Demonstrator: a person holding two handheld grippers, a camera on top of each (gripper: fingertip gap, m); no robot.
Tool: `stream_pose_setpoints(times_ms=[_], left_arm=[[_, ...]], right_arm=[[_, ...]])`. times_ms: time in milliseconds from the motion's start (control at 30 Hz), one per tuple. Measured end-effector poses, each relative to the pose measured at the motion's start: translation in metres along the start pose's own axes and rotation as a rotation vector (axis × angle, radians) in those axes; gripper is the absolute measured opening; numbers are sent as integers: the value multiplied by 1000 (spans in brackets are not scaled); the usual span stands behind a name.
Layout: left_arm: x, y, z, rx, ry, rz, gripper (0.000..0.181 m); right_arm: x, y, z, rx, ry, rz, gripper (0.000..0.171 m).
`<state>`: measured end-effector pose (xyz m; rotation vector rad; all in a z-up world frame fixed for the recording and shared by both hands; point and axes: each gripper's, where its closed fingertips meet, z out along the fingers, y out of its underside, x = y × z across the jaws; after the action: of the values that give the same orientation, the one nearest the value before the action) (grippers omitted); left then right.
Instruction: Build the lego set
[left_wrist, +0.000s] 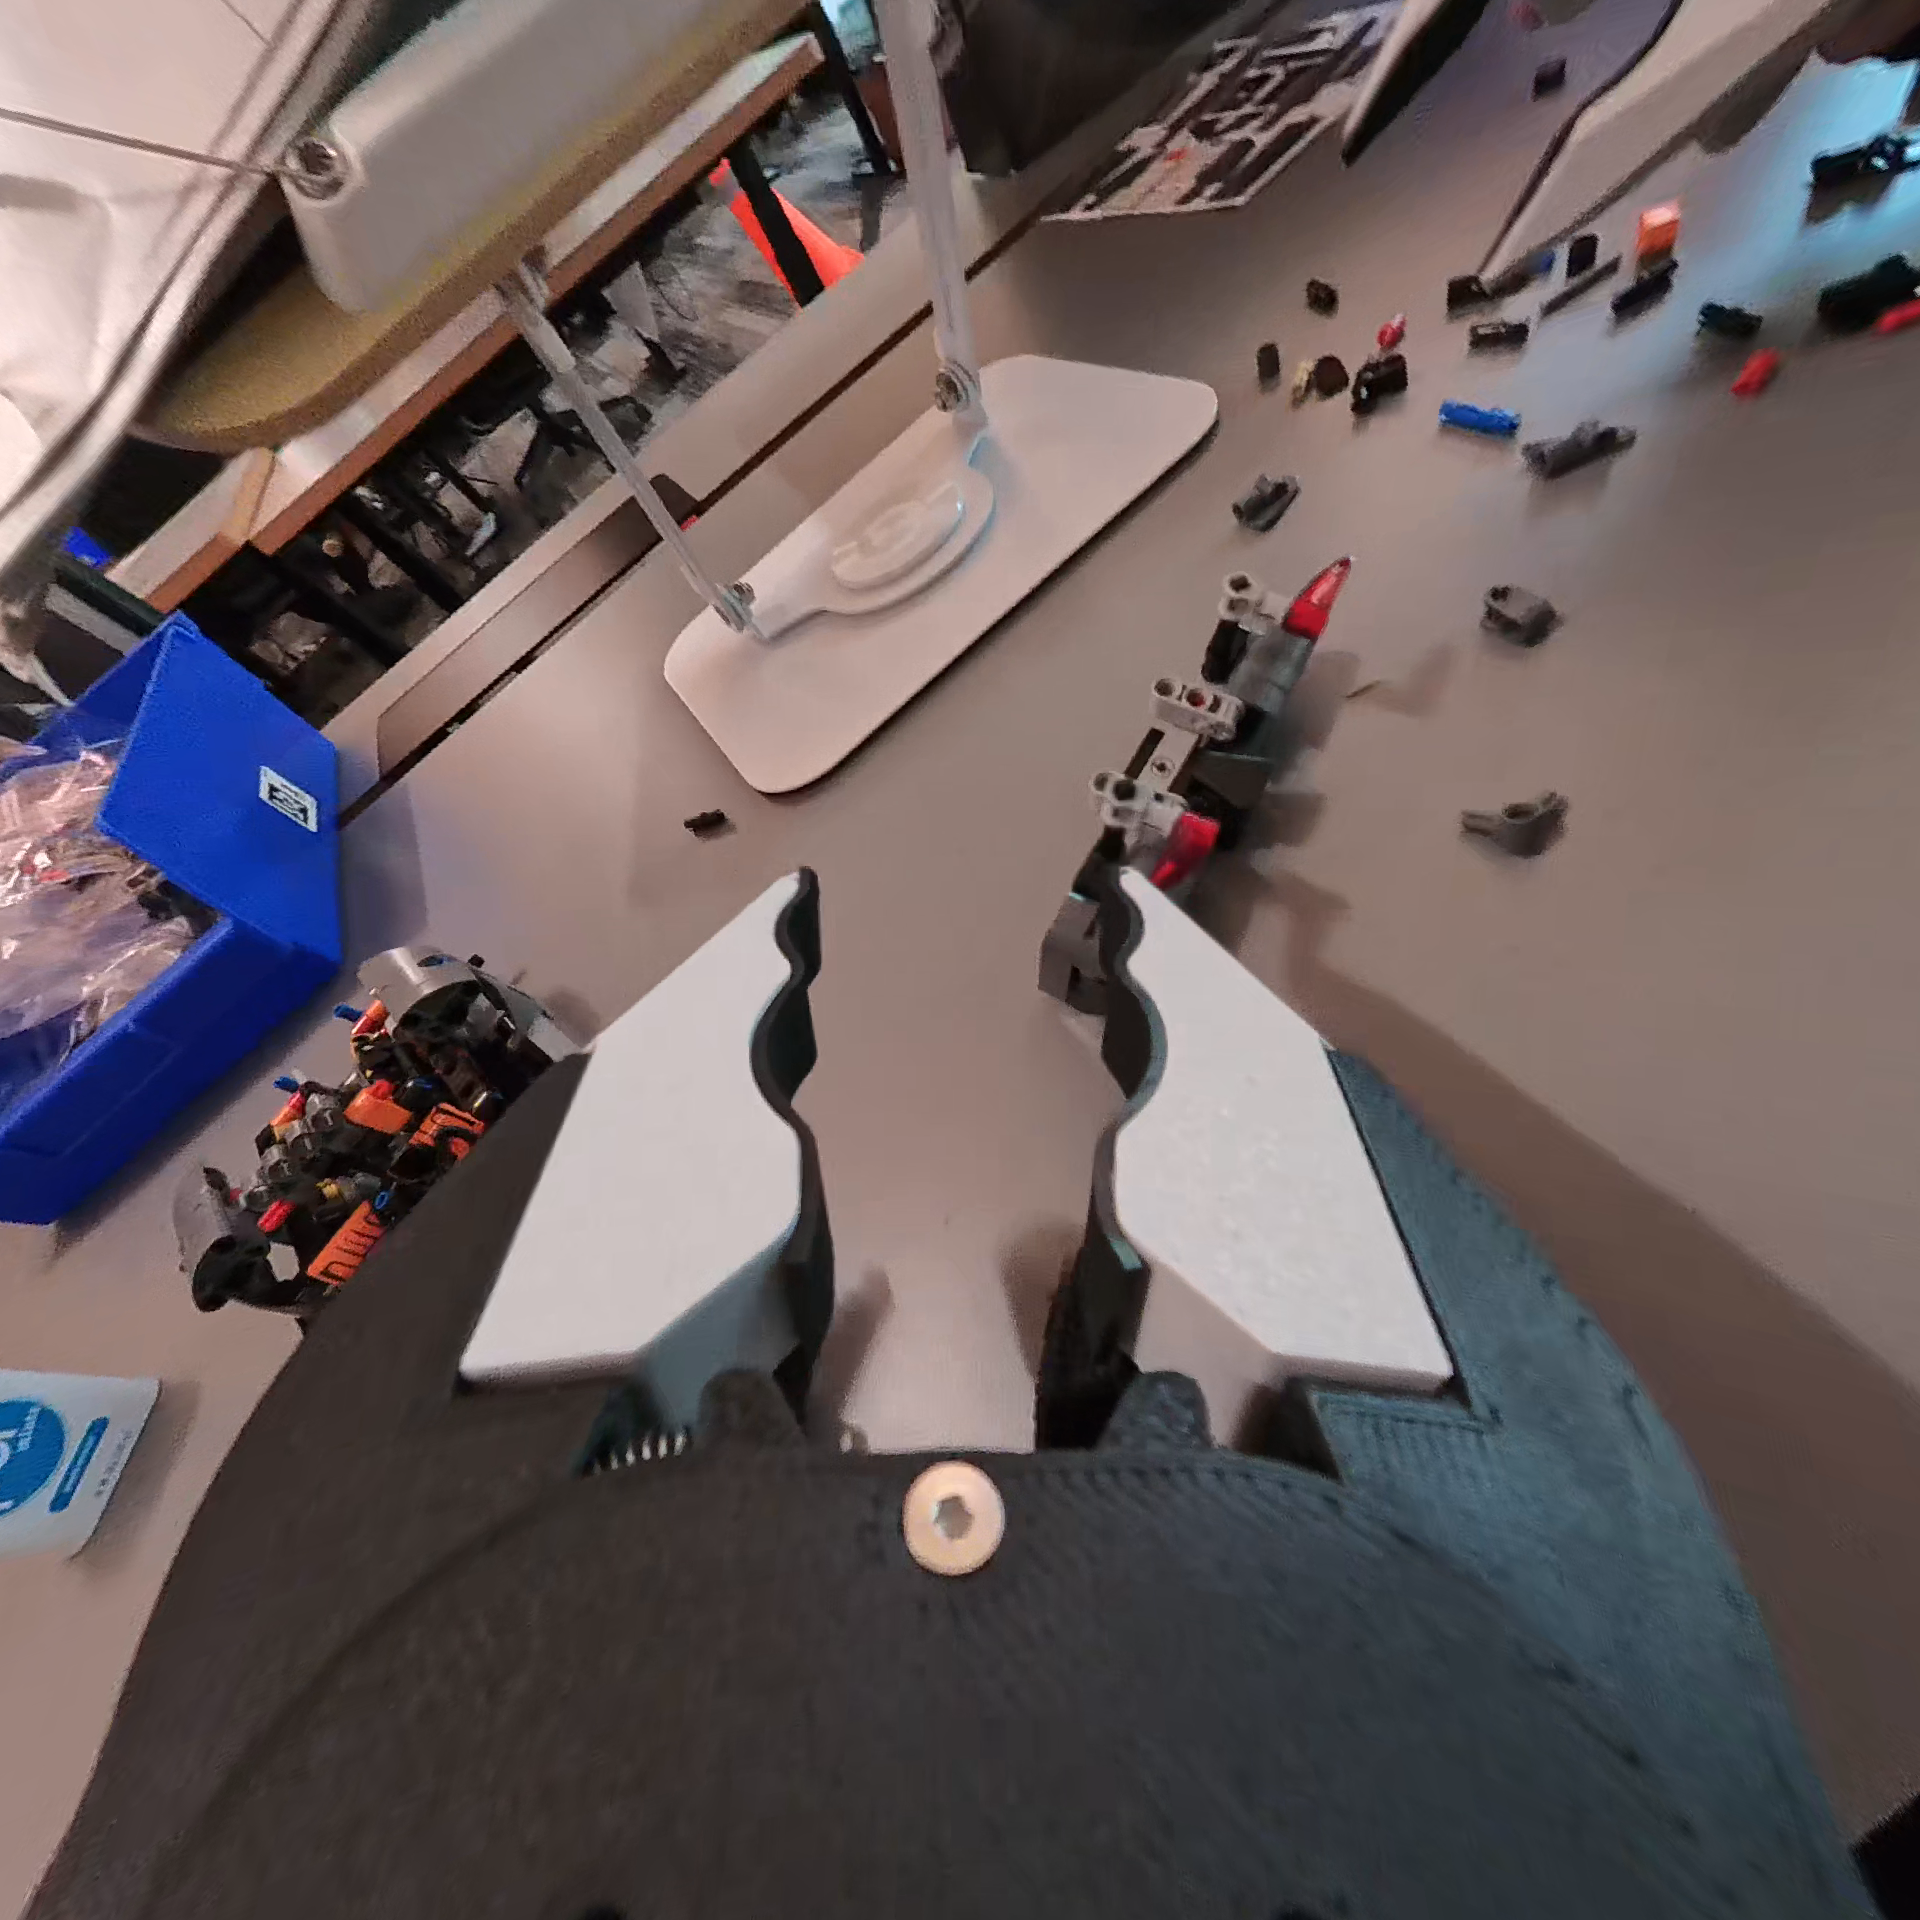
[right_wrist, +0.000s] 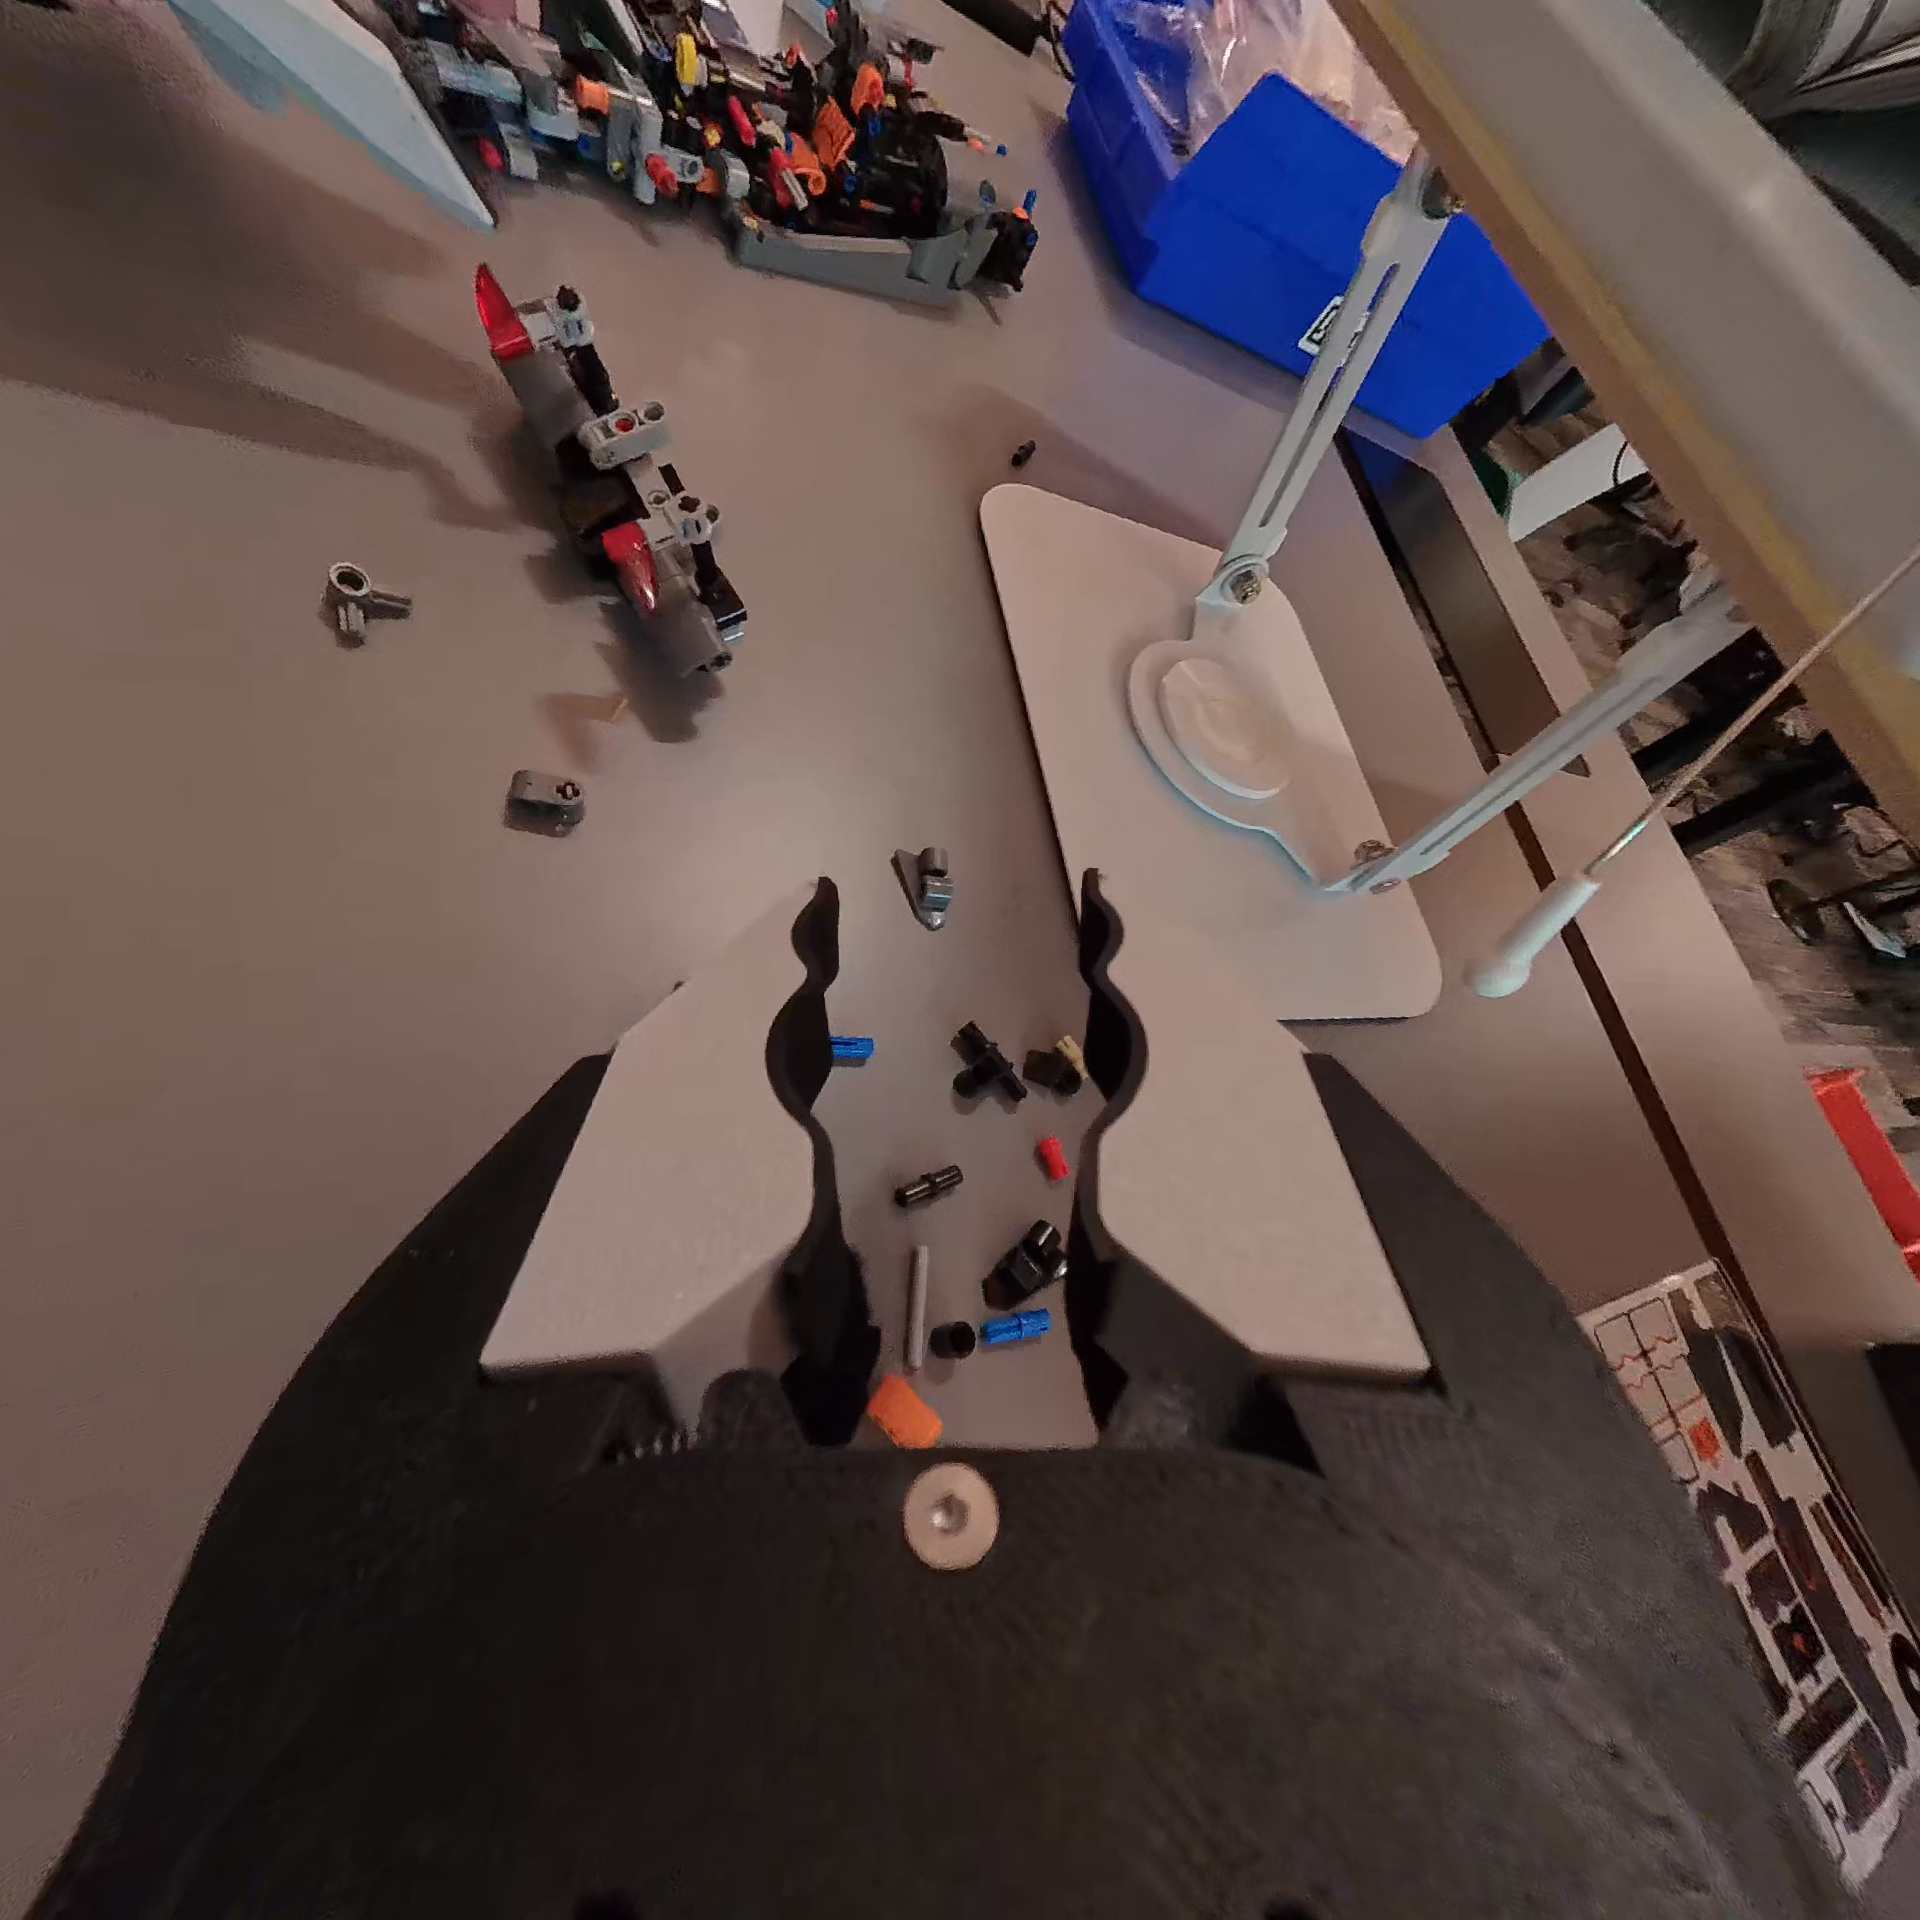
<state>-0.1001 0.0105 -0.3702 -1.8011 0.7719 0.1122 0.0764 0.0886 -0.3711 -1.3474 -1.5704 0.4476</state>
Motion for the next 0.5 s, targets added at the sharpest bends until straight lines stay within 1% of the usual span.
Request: stream_pose_setpoints(times_ms=[100, 133, 200, 300, 433, 500], left_arm=[[6, 4, -4, -15, 43, 7, 49], [9, 9, -3, -43, 65, -4, 49], [15, 17, -2, -83, 102, -1, 50], [24, 19, -3, -95, 151, 26, 50], [32, 24, 1, -131, 178, 26, 53], [31, 28, 5, -149, 165, 25, 54]], right_arm=[[0, 0, -2, -1, -9, -5, 40], [-2, -1, -2, 4, -18, 1, 39], [-5, -2, -2, 12, -41, 9, 39], [-13, -2, 0, 12, -81, 7, 39], [-18, 1, 2, 5, -108, 14, 39], [-18, 3, 3, -1, -113, 19, 39]])
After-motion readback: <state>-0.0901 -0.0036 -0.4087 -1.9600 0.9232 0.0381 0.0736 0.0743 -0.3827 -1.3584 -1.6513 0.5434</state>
